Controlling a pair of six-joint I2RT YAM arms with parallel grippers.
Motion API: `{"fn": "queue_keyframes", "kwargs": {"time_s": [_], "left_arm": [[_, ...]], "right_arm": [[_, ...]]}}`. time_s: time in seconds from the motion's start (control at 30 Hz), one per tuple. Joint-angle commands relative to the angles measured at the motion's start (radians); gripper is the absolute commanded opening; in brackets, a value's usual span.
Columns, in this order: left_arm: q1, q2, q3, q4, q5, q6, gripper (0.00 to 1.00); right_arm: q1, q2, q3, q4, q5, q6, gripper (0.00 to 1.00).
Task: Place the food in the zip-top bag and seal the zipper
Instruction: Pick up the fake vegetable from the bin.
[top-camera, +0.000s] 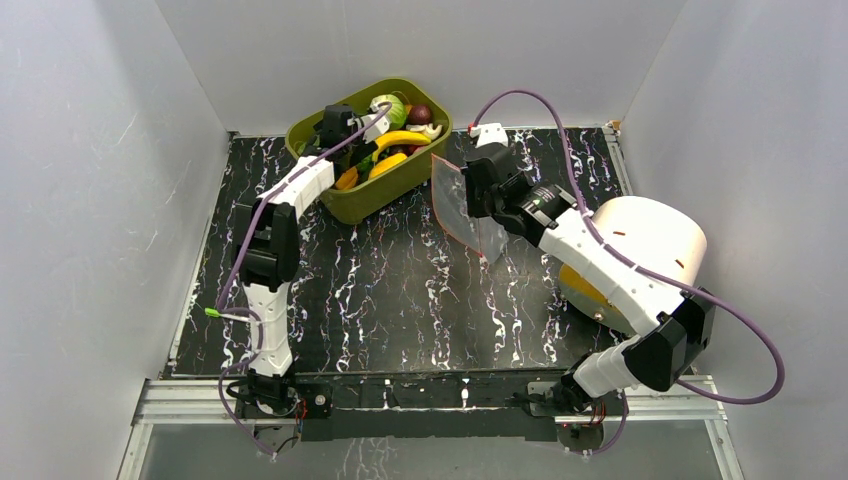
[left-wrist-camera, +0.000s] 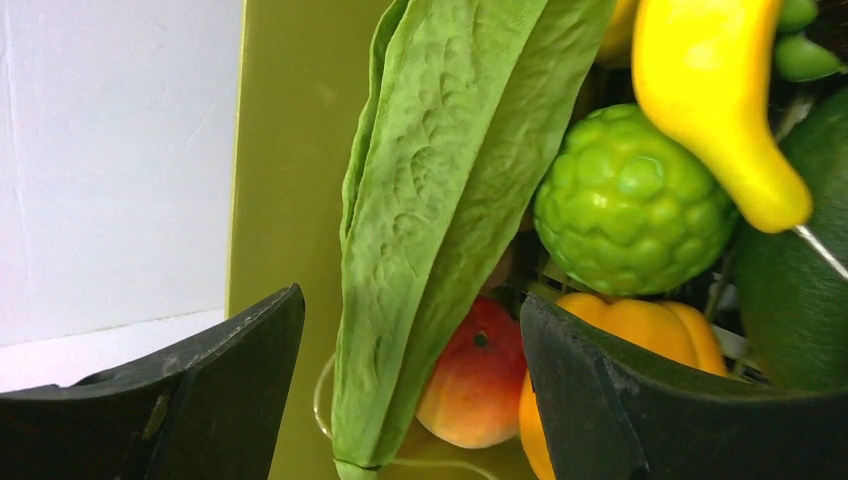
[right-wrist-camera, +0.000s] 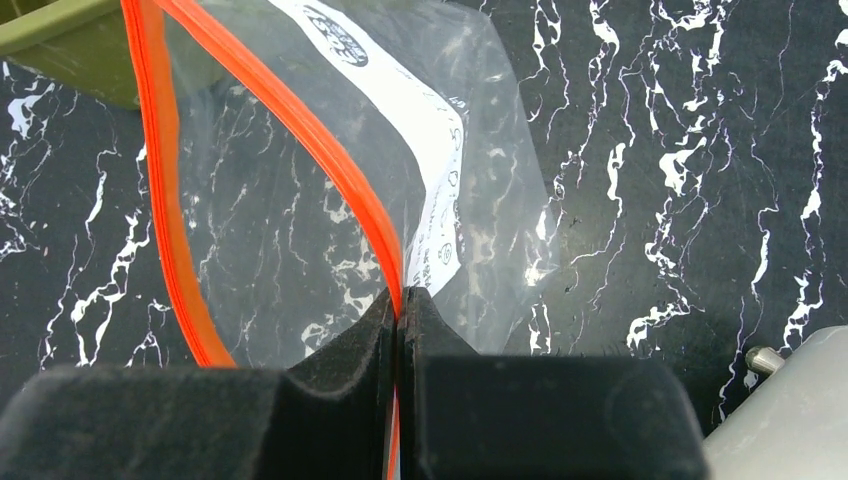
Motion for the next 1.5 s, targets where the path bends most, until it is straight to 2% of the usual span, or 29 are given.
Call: {"fn": "queue_keyframes", "kwargs": {"time_s": [0.0, 0.33, 0.5, 0.57, 0.67, 0.7, 1.0, 1.47], "left_arm": [[0.009, 0.029, 0.076, 0.010, -0.044, 0.095, 0.78], [0.024, 0.115, 0.086, 0.035, -0.065, 0.140, 0.76], [0.024, 0.120, 0.068, 0.089, -0.053, 0.152, 0.68], [0.023, 0.134, 0.075, 0.109, -0.071, 0.167, 0.59], [0.022, 0.140, 0.071, 0.124, -0.080, 0.166, 0.32], [0.023, 0.138, 0.069, 0.124, -0.082, 0.162, 0.27], [0.007, 0.047, 0.046, 0.068, -0.038, 0.053, 0.23], [0.003, -0.188, -0.024, 0.024, 0.245, -0.359, 0.17]], "right_arm": [[-0.014, 0.029, 0.077, -0.013, 0.002, -0.006, 0.00], [-0.020, 0.020, 0.087, -0.020, 0.019, 0.000, 0.00], [-0.022, 0.022, 0.072, -0.018, 0.016, 0.002, 0.00], [-0.022, 0.028, 0.075, -0.019, 0.019, 0.003, 0.00], [-0.022, 0.030, 0.083, -0.018, 0.022, 0.010, 0.00], [-0.021, 0.027, 0.081, -0.016, 0.022, 0.013, 0.00], [-0.022, -0.009, 0.039, -0.006, 0.013, 0.040, 0.00], [-0.022, -0.048, -0.017, -0.014, -0.059, 0.102, 0.00]]}}
